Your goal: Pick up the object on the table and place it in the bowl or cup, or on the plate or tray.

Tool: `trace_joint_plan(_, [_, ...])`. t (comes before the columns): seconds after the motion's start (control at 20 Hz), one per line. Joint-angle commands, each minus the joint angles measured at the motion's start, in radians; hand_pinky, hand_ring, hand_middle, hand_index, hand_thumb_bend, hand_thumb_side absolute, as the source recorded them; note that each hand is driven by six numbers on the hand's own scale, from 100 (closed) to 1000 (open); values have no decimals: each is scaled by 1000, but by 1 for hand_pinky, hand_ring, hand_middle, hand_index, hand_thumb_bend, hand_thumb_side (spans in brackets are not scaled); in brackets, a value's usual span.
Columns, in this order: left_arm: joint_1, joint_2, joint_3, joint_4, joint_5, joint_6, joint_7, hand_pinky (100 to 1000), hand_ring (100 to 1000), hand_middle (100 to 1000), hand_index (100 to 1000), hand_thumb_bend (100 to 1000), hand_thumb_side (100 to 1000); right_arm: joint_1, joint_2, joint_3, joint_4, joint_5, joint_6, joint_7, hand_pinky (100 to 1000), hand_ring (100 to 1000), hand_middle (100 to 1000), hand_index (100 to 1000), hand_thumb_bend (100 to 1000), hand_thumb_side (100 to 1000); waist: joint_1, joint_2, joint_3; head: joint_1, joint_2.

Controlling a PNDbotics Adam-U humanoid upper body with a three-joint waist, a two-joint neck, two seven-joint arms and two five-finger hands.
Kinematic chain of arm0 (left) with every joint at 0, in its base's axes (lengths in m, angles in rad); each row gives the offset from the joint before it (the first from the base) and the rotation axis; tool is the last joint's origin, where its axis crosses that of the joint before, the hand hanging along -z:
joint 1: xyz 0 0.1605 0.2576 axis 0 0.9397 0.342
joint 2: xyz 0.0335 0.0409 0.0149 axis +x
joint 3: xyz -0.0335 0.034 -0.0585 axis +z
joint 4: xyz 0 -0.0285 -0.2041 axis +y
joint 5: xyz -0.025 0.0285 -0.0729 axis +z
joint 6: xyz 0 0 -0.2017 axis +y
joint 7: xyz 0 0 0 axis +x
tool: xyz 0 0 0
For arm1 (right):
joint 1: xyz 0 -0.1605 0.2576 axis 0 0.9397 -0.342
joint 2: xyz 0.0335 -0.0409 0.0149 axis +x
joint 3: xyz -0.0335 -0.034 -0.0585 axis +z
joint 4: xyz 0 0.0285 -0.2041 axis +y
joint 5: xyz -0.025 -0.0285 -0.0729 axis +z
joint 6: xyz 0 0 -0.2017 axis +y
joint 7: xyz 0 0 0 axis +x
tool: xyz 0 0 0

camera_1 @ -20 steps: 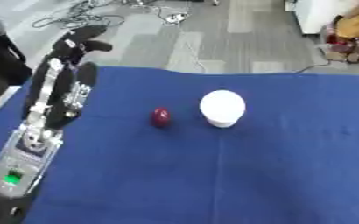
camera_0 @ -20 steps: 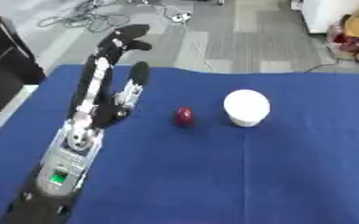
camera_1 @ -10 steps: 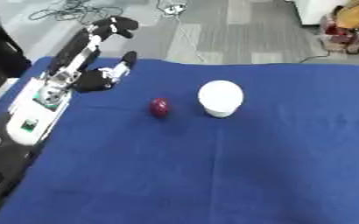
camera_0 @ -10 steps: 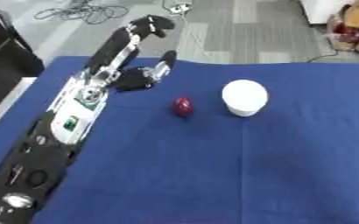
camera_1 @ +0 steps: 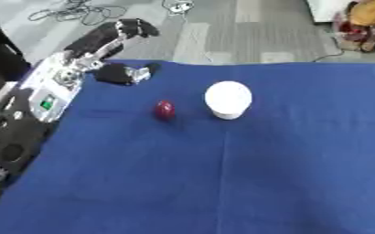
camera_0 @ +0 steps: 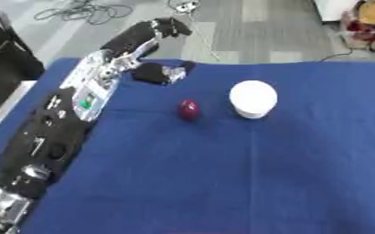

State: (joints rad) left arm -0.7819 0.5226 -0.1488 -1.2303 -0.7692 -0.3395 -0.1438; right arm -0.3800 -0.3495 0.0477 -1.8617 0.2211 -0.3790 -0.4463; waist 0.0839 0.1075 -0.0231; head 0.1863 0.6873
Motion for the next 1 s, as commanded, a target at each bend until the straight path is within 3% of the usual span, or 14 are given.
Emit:
trace_joint_plan(0.05, [-46,15,1,69,-57,-18,-40,933,832,856,869,258,767,-14,-9,2,-11,-5,0,9,463,697,749,796,100,1000,-1,-15,-1,16,3])
trace_joint_plan(0.1, [-56,11,2,92,-74,-24,-51,945,839,864,868,259,733,-14,-10,2,-11,-6,-1,10,463,697,750,796,100,1000,0,-14,-1,17,5])
trace_joint_plan(0.15, [-65,7,4,114,-90,-28,-59,951,844,870,869,258,784,-15,-10,2,-11,-7,-1,11,463,697,750,796,100,1000,0,-13,-1,19,9])
trace_joint_plan(0.7, [-137,-39,15,296,-202,-69,-199,1000,893,907,904,363,780,-22,-10,6,-12,-14,-3,21,463,698,750,796,100,1000,2,-2,-16,31,20])
trace_joint_plan(1.0, [-153,-52,29,343,-193,-93,-269,1000,881,889,913,383,806,-28,-12,9,-12,-20,-4,27,462,699,751,796,100,1000,5,7,-26,37,23])
